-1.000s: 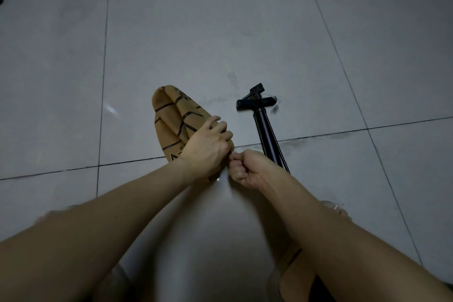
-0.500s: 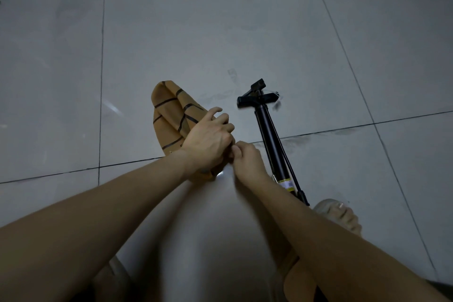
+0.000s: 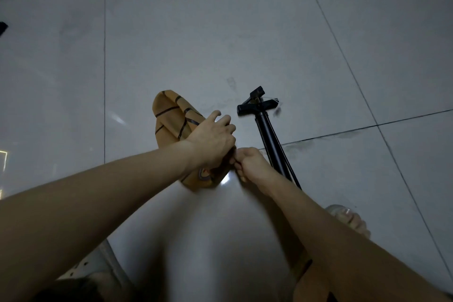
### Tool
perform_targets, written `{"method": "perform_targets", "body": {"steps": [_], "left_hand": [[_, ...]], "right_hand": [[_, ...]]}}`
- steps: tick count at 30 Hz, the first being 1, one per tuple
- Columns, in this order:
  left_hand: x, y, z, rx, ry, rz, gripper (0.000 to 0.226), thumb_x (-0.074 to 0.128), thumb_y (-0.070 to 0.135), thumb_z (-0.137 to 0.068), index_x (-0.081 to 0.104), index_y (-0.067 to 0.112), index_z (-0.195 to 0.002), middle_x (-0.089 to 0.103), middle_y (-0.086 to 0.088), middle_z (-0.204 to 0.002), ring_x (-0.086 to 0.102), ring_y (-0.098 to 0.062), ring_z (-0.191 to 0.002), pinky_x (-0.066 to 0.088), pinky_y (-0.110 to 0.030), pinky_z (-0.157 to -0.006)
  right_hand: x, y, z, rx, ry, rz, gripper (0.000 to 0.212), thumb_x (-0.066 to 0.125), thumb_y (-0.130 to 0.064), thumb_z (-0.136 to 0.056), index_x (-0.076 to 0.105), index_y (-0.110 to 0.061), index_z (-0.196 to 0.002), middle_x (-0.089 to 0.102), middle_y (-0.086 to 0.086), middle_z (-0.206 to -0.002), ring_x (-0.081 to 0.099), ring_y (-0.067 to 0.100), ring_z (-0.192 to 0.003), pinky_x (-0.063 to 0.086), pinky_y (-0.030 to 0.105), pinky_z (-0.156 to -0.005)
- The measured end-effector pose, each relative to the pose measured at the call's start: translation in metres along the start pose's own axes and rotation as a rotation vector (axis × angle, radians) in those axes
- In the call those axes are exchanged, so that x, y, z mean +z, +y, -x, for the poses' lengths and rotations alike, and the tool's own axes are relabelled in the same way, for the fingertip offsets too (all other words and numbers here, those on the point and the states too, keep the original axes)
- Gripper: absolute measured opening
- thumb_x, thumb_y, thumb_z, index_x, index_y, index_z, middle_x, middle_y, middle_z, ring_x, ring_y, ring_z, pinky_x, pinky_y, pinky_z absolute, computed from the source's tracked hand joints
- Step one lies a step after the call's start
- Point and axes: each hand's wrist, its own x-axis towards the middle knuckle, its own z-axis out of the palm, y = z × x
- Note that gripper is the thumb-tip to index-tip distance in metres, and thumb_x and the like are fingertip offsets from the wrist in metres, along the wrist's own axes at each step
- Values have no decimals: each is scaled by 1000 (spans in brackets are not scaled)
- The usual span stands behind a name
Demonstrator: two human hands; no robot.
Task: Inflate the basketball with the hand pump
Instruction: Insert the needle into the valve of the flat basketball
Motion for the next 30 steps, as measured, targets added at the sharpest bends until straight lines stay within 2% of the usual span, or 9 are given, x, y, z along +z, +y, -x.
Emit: {"method": "perform_targets", "body": {"steps": [2, 4, 7, 11, 15, 20, 23, 26, 30], "left_hand": [[-3, -3, -2, 25, -13, -11, 24, 50, 28, -90, 69, 19, -103, 59, 3, -98, 46, -24, -105, 35, -42, -103], [-2, -3, -3, 67, -25, -9, 22, 50, 28, -91, 69, 20, -98, 58, 6, -91, 46, -22, -102, 35, -42, -100], [3, -7, -5, 142, 4, -7, 22, 49, 31, -92, 68, 21, -93, 60, 8, -88, 46, -21, -101, 32, -41, -98], [16, -14, -1, 179, 92, 23, 35, 44, 43, -94, 71, 23, -89, 61, 8, -88, 47, -19, -98, 32, -41, -97], [21, -17, 3, 139, 181, 79, 45, 40, 51, -91, 74, 22, -89, 63, 7, -93, 50, -21, -99, 32, -40, -99], [27, -11, 3, 74, 207, 138, 34, 48, 47, -88, 75, 26, -88, 65, 9, -95, 49, -19, -98, 31, -39, -100], [28, -8, 5, 54, 220, 176, 32, 49, 46, -87, 75, 27, -88, 65, 9, -94, 48, -18, -96, 33, -39, -100], [28, -7, 4, 49, 203, 183, 30, 49, 42, -84, 74, 27, -87, 63, 9, -94, 47, -18, -96, 32, -39, -101], [28, -8, 3, 44, 201, 200, 31, 48, 42, -87, 75, 26, -88, 63, 10, -93, 47, -18, -99, 30, -38, -102]], "right_hand": [[1, 4, 1, -132, 52, 220, 27, 42, -8, -96, 53, -11, -72, 47, 3, -62, 41, 18, -58, 31, 32, -55], [-1, 10, 1, -184, 77, 395, 28, 43, -14, -100, 57, -15, -76, 62, 9, -79, 56, 24, -76, 41, 38, -68], [-1, 18, 2, -260, 157, 583, 30, 40, -17, -104, 57, -17, -80, 66, 9, -88, 59, 26, -87, 44, 39, -75], [1, 18, 1, -287, 261, 511, 36, 47, -19, -104, 54, -18, -69, 56, -1, -66, 54, 18, -68, 36, 33, -61], [-7, 3, -3, -248, 160, 519, 33, 47, -17, -104, 58, -15, -73, 54, -3, -65, 48, 8, -61, 34, 20, -55], [-14, -11, -9, -182, 71, 591, 35, 48, -19, -104, 58, -16, -70, 57, 0, -65, 51, 9, -61, 36, 25, -56], [-11, -15, -11, -83, 61, 494, 36, 48, -18, -104, 62, -9, -72, 53, 0, -57, 47, 6, -48, 33, 19, -47], [-8, -17, -13, -7, 66, 376, 41, 48, -16, -105, 60, -8, -67, 46, -5, -44, 39, 2, -34, 31, 23, -49], [-7, -17, -10, -122, 96, 616, 35, 50, -18, -103, 60, -12, -70, 58, 1, -63, 55, 14, -62, 37, 28, -55]]}}
